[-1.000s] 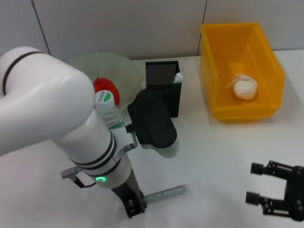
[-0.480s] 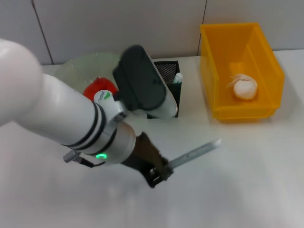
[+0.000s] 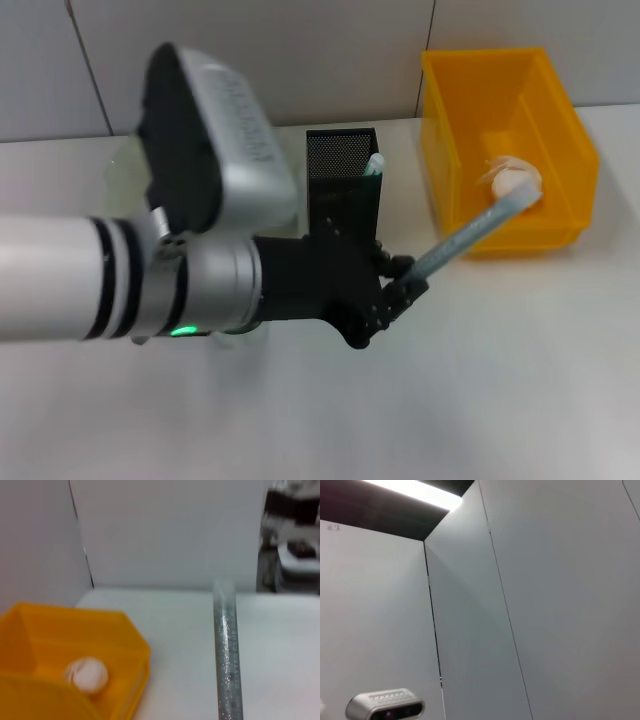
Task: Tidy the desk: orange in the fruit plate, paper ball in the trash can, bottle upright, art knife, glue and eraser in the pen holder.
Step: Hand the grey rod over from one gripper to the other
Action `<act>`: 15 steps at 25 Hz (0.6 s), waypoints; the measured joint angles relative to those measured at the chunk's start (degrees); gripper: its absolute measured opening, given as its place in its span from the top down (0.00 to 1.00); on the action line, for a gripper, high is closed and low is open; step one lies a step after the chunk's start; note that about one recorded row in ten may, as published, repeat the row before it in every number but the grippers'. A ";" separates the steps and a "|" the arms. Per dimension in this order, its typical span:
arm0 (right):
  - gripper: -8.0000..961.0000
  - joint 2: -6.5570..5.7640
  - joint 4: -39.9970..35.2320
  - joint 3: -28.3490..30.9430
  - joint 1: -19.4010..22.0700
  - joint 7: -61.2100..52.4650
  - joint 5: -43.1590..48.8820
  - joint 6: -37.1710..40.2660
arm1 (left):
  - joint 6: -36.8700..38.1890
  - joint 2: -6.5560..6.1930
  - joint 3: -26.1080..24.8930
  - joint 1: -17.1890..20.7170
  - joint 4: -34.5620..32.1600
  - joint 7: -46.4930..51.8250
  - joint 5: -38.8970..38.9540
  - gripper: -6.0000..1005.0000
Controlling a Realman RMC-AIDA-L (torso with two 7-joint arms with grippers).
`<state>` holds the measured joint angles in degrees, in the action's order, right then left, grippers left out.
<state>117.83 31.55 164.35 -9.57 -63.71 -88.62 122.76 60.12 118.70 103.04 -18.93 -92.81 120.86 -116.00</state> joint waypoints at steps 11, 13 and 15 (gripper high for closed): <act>0.29 0.29 -0.99 -1.79 -4.43 1.80 8.43 -0.28 | -1.45 -0.08 -0.98 4.14 15.62 -29.34 30.05 0.83; 0.29 0.68 -0.99 -2.55 -5.75 2.27 10.77 -0.92 | 3.27 -0.06 -1.18 2.04 24.91 -39.83 37.64 0.83; 0.29 0.95 -0.99 -3.03 -6.82 2.63 12.37 -1.53 | 6.08 -0.04 -1.18 1.05 28.44 -44.74 40.41 0.83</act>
<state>118.78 30.56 161.32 -16.40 -61.07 -76.25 121.24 66.20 118.67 101.86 -17.87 -64.37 76.12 -75.59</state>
